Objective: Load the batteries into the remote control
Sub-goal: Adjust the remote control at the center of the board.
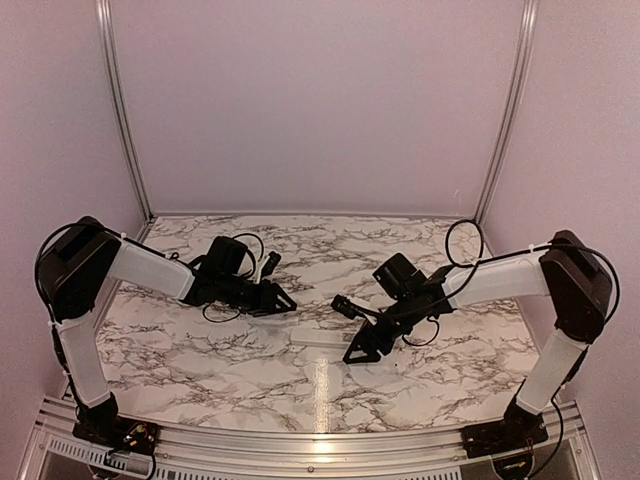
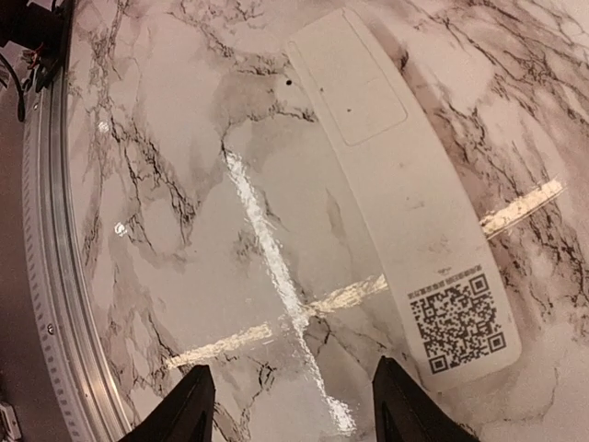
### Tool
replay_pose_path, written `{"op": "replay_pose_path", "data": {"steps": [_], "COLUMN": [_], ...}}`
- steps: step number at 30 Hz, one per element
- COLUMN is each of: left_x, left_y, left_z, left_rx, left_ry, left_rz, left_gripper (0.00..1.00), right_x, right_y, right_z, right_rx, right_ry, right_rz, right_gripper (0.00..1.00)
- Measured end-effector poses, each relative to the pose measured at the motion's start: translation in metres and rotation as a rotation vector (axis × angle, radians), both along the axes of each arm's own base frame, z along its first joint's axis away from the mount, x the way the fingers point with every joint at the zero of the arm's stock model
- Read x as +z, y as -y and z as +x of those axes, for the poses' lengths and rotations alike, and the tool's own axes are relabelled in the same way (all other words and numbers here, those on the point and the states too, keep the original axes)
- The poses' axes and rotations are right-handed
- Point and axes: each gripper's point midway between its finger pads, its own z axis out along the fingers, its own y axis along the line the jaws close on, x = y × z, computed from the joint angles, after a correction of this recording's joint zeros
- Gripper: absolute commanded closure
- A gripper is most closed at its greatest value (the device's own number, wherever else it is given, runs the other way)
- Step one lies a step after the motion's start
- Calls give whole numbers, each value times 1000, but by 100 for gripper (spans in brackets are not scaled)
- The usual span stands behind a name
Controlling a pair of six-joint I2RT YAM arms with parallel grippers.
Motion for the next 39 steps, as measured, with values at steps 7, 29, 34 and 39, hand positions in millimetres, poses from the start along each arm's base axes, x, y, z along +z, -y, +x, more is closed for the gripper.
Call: {"op": "replay_pose_path", "data": {"steps": [7, 29, 34, 39], "left_x": [-10, 2, 6, 14], "left_y": [3, 3, 16, 31], "left_z": [-5, -38, -59, -66], "left_rx": [-13, -45, -117, -170], "left_ry": [-29, 18, 108, 202], "left_rz": [3, 7, 89, 198], "left_gripper": [63, 37, 6, 1], "right_x": [-20, -16, 39, 139], "right_y": [-2, -10, -3, 10], "right_z": [8, 49, 64, 74], "right_rx": [-28, -101, -162, -258], "right_ry": [-22, 20, 178, 447], "right_rz": [-20, -16, 34, 216], "right_gripper": [44, 31, 12, 3]}}
